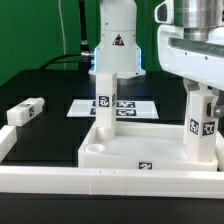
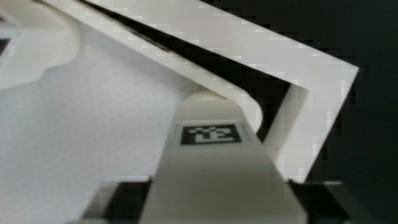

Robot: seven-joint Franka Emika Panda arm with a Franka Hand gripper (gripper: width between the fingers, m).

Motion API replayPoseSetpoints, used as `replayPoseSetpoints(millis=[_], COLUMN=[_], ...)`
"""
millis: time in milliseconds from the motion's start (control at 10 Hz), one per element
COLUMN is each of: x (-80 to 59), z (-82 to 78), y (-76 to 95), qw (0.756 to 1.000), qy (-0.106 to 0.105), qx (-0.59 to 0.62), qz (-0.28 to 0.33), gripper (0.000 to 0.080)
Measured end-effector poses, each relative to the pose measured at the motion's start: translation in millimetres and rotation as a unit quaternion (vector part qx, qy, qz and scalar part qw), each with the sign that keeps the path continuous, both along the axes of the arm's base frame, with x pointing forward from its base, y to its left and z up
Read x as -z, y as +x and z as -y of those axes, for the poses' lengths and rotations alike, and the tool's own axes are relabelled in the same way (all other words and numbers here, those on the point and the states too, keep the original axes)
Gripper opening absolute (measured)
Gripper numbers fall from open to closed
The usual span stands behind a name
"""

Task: Assemble desk

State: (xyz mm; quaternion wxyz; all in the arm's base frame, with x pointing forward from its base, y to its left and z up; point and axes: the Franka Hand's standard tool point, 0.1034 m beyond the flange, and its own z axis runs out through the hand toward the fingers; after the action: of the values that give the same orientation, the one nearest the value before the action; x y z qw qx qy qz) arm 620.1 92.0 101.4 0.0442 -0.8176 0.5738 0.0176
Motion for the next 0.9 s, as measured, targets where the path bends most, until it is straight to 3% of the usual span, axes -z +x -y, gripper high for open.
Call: replayPoseSetpoints(millis=[200,500,900], x=[0.0,0.1,1.2], z=[0.4,-3.7,-8.0], y=[-0.1,-0.6,-1.8], qw=[0.999,0.981,0.926], qy=[-0.001,-0.005,-0.017], qx=[-0.047,-0.196,-0.375], qz=[0.004,0.018,0.029], gripper=[0.0629,0.0643,0.0649])
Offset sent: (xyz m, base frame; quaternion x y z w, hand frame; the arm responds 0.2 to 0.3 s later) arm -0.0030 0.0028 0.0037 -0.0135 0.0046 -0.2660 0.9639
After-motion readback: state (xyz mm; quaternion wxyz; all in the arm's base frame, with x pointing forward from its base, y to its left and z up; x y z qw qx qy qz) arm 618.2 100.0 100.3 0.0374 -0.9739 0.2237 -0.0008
